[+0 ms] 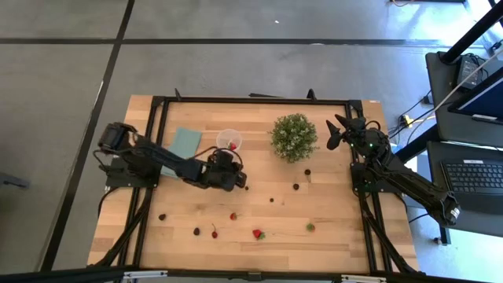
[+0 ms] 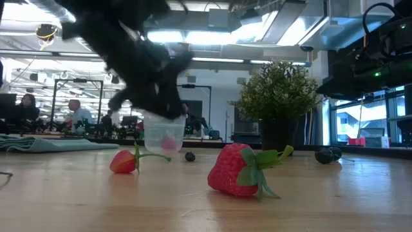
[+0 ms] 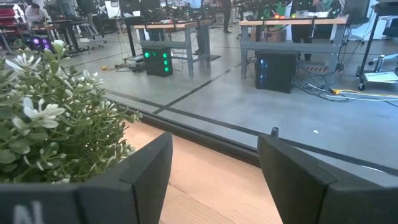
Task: Pick and placing Produce into tupperware
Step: Put the black cherry into the transparent container
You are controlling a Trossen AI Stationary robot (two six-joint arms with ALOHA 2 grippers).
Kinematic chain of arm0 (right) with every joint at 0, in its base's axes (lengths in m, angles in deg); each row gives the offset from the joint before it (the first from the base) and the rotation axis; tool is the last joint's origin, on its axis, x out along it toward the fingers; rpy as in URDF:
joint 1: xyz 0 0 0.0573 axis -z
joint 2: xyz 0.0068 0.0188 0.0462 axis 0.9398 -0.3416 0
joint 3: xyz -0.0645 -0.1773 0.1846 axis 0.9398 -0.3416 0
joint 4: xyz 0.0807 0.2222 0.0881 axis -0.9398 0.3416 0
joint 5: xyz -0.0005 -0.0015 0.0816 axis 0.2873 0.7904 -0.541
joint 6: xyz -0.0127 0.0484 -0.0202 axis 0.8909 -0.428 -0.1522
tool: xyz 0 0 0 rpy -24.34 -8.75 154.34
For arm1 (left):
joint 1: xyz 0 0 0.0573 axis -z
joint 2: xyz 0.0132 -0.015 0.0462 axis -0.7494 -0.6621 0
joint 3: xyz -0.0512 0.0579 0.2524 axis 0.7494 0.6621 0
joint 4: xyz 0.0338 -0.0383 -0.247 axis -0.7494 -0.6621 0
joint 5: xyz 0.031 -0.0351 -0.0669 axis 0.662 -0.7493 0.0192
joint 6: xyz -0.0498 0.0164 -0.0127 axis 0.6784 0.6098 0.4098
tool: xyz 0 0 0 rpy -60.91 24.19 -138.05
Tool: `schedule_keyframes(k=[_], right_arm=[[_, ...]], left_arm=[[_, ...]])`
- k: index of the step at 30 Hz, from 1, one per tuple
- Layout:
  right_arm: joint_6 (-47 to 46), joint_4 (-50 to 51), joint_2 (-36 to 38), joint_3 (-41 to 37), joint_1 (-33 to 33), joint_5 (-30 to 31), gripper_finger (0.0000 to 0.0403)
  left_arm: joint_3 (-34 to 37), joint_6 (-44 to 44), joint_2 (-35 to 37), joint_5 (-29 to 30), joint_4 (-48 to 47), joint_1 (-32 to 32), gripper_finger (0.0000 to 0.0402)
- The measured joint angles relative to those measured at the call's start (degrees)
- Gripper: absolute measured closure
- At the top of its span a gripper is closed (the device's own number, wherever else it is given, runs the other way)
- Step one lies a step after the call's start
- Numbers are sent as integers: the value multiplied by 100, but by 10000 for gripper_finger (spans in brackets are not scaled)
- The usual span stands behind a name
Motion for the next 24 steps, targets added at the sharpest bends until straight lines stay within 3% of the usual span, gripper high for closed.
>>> schedule_keyframes(k=[12, 24], right_arm=[[22, 0, 0, 0, 0, 4, 164], [31, 0, 0, -1, 0, 20, 164]], left_arm=[[-5, -483, 1558, 296, -1403, -613, 293], [-3, -1252, 1574, -1393, -1369, -2090, 295]])
